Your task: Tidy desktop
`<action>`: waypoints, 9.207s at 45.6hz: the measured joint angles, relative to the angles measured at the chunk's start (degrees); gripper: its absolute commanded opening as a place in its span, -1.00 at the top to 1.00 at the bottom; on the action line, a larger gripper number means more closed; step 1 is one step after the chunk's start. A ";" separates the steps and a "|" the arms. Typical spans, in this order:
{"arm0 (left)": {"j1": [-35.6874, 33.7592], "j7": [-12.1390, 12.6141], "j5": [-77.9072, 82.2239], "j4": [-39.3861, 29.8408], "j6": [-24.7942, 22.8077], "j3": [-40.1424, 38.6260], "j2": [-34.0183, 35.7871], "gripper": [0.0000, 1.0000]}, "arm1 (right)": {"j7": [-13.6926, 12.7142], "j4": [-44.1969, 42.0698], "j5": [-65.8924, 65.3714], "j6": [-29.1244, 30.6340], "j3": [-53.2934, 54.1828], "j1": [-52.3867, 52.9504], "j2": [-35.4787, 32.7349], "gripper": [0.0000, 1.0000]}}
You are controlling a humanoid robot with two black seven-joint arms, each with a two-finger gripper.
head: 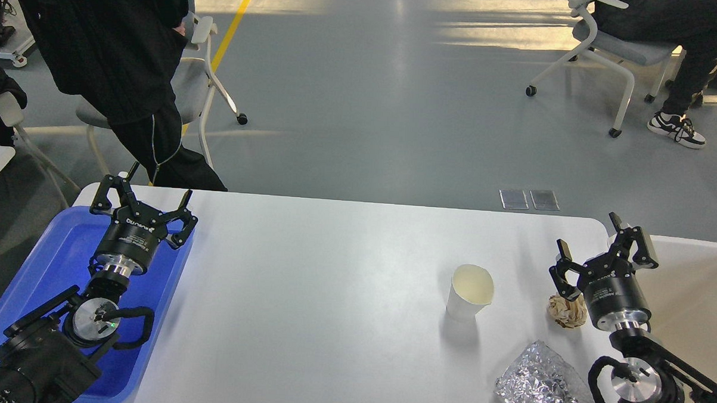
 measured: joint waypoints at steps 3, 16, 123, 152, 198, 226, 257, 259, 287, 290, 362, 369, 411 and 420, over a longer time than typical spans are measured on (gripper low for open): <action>-0.01 0.00 0.00 0.00 0.00 0.00 0.00 -1.00 | 0.00 -0.24 0.00 0.00 0.07 -0.02 0.08 -1.00; -0.02 -0.01 -0.09 -0.01 0.07 -0.05 0.00 -1.00 | 0.02 -1.44 0.03 -0.09 0.73 0.58 1.32 -1.00; -0.05 0.00 0.05 -0.07 -0.37 0.07 0.00 -1.00 | -11.66 2.92 -10.35 -6.24 -1.49 7.64 -4.44 -1.00; -0.11 0.00 0.17 -0.07 -0.44 0.10 0.00 -1.00 | -24.46 16.17 -30.48 -6.30 -18.93 19.70 -18.28 -1.00; -0.11 0.00 0.17 -0.09 -0.44 0.10 0.00 -1.00 | -29.65 14.29 -67.85 -5.06 -50.76 35.89 -16.60 -1.00; -0.11 0.00 0.17 -0.07 -0.44 0.10 0.00 -1.00 | -29.68 7.54 -68.35 -5.20 -51.75 35.31 -10.07 -1.00; -0.11 0.00 0.17 -0.11 -0.45 0.10 0.00 -1.00 | -28.86 2.24 -68.59 -5.52 -51.98 34.70 -4.52 1.00; -0.11 0.00 0.17 -0.11 -0.45 0.10 0.00 -1.00 | -28.73 2.14 -68.60 -5.55 -52.00 34.69 -4.42 1.00; -0.11 0.00 0.17 -0.12 -0.47 0.10 0.00 -1.00 | -27.88 1.97 -68.34 -5.60 -52.04 35.54 -5.03 1.00; -0.11 0.00 0.17 -0.12 -0.47 0.10 0.00 -1.00 | -27.87 2.15 -68.28 -5.46 -52.03 35.97 -5.57 1.00; -0.11 0.00 0.17 -0.11 -0.44 0.09 0.00 -1.00 | -28.64 19.88 -62.61 15.19 -50.66 62.60 -31.77 1.00; -0.11 0.00 0.16 -0.11 -0.45 0.09 0.00 -1.00 | -28.63 19.42 -59.75 14.00 -50.15 61.41 -34.64 1.00; -0.10 0.00 0.17 -0.08 -0.44 0.10 0.00 -1.00 | -28.05 0.45 -26.05 0.46 -49.64 38.95 -40.16 1.00; -0.10 0.00 0.17 -0.08 -0.44 0.10 0.00 -1.00 | -27.73 -7.27 -21.15 0.18 -48.67 34.36 -36.46 1.00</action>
